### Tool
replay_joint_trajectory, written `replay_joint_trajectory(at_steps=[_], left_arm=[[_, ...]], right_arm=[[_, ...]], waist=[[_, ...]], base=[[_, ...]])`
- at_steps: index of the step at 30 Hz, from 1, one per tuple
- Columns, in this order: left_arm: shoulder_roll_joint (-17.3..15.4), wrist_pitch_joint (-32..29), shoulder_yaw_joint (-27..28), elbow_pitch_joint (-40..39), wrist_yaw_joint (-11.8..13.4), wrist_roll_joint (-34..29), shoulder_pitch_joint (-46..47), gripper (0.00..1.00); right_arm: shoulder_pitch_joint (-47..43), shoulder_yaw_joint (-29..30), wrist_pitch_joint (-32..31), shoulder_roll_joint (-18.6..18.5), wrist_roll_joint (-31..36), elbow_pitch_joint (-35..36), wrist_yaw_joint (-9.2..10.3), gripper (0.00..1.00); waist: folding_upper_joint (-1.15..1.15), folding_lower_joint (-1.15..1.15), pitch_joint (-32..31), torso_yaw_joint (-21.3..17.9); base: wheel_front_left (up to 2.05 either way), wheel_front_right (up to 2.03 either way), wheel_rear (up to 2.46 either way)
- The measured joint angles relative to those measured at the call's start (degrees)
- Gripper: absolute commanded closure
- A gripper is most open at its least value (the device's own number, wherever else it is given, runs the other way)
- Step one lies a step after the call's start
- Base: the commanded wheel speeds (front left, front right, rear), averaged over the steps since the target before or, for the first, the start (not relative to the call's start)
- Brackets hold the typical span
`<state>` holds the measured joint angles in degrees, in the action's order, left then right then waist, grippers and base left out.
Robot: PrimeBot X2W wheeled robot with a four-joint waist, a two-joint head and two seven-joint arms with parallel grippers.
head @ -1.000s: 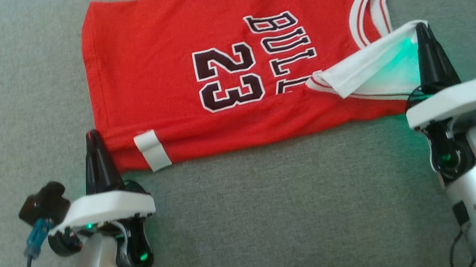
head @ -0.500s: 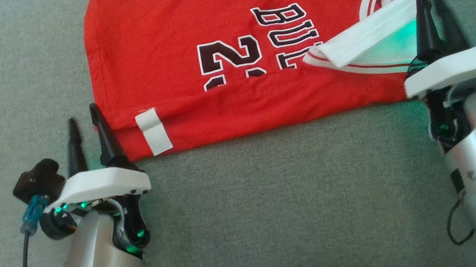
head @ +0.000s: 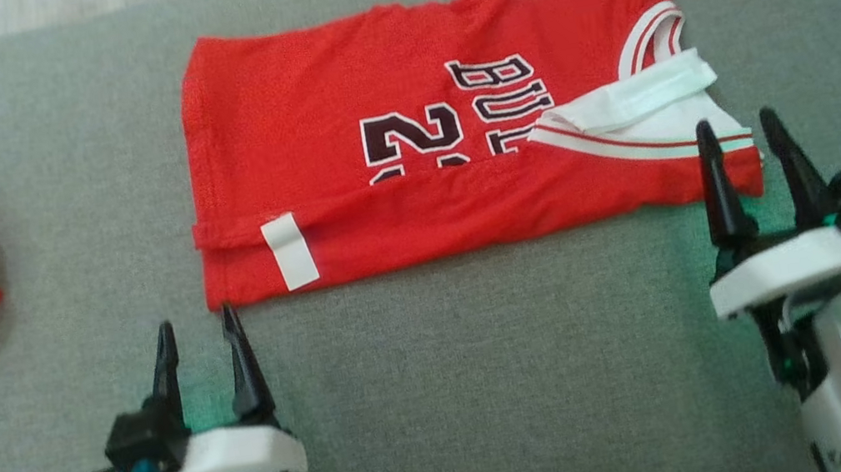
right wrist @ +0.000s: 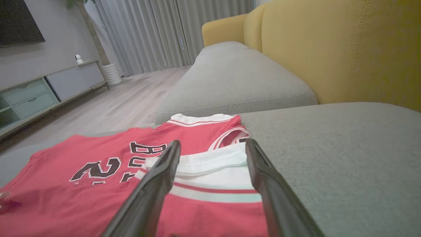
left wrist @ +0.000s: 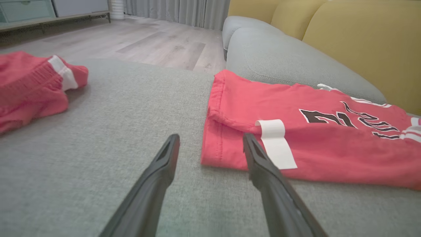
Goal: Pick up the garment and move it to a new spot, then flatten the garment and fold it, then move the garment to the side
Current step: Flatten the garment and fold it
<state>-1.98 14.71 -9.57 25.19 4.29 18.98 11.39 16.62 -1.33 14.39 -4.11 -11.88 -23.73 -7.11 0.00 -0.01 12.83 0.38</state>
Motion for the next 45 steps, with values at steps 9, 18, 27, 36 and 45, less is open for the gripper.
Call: replay_joint_trajectory(at_steps=[9, 18, 27, 36, 45], left_arm=[[-0.21, 0.0, 0.43, -3.57, 0.86, -2.79, -9.05, 0.0], [-0.38, 0.0, 0.33, -4.95, 1.24, -2.8, -14.77, 0.0], [-0.43, 0.0, -0.62, -1.13, -1.64, -1.19, -8.24, 0.0], [-0.27, 0.0, 1.89, 9.14, -5.02, 3.76, 5.38, 0.0], [-0.3, 0.93, 1.96, 16.55, -7.4, 7.73, 12.08, 0.0]], right_arm=[[-7.96, 0.23, 0.0, 0.88, 2.0, -0.51, 0.0, 0.0], [-12.32, -0.38, 0.0, 1.23, 2.27, -1.31, 0.0, 0.0], [-9.17, -0.29, 0.0, 1.25, 1.57, -1.66, 0.0, 0.0], [-3.81, -0.74, 0.0, 1.25, 0.09, -0.97, 0.0, 0.0], [-0.09, 1.94, 0.0, 1.25, 0.41, -1.92, 0.0, 0.0]], waist=[[0.0, 0.0, -6.11, 0.01], [0.0, -0.01, -9.77, -0.33], [0.0, 0.02, -5.62, -0.45], [0.0, 0.03, 0.76, -1.62], [0.0, 0.01, 5.43, -3.56]], base=[[0.0, 0.0, 0.0], [0.0, 0.0, 0.0], [0.0, 0.0, 0.0], [0.0, 0.0, 0.0], [0.0, 0.0, 0.0]])
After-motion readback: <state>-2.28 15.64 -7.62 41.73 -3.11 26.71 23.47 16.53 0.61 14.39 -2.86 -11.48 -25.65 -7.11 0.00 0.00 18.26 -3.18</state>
